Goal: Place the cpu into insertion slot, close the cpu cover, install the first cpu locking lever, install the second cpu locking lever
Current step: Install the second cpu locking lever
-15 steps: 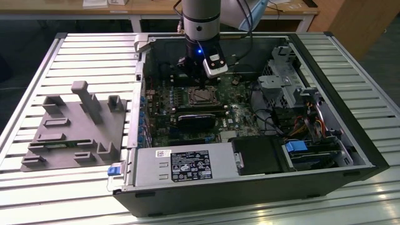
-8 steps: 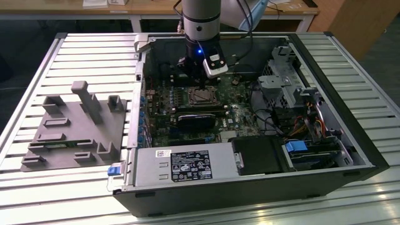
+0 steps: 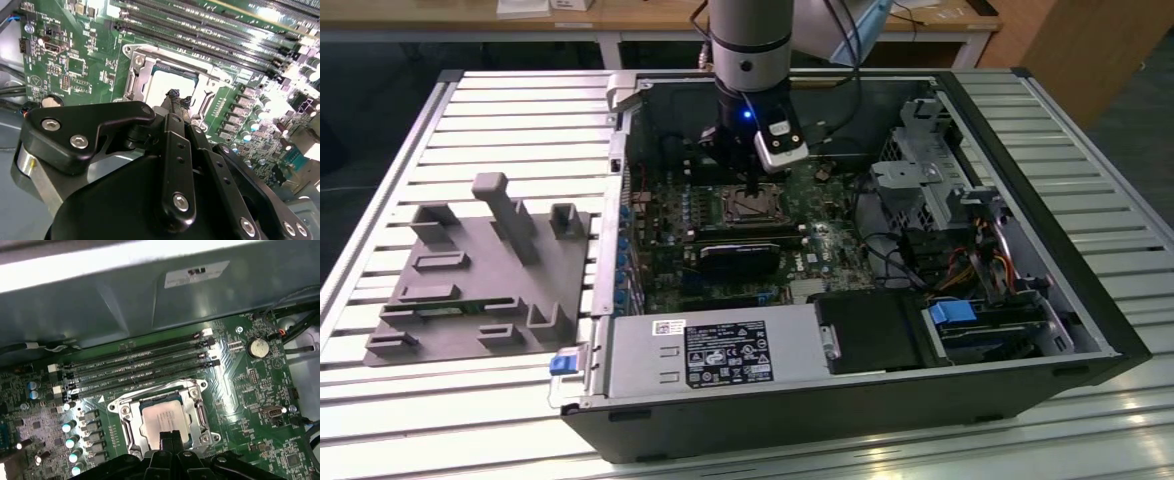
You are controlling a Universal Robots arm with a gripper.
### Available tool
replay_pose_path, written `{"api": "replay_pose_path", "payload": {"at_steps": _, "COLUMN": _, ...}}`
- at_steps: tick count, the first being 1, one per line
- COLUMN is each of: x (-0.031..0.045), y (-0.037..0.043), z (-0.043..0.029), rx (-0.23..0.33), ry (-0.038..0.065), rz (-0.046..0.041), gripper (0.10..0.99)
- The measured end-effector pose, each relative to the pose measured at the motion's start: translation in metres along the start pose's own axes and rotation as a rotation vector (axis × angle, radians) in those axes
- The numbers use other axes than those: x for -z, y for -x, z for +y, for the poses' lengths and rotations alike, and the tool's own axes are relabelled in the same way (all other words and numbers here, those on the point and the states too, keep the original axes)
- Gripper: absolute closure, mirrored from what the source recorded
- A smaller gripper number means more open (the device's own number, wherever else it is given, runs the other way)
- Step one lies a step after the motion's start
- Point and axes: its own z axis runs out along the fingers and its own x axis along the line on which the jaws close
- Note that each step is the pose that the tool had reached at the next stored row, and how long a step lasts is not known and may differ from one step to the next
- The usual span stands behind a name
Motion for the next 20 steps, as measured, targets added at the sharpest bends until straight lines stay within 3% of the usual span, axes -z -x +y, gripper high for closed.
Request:
{"api": "replay_pose_path", "payload": {"at_steps": 14, "x": 0.0010, "y": 0.0048, "z": -0.0179, "rx": 0.000, "ry": 0.000, "rz": 0.0000, "gripper": 0.980}}
{"api": "replay_pose_path", "payload": {"at_steps": 20, "x": 0.0033, "y": 0.0053, "z": -0.0190, "rx": 0.000, "ry": 0.000, "rz": -0.0001, "gripper": 0.980}}
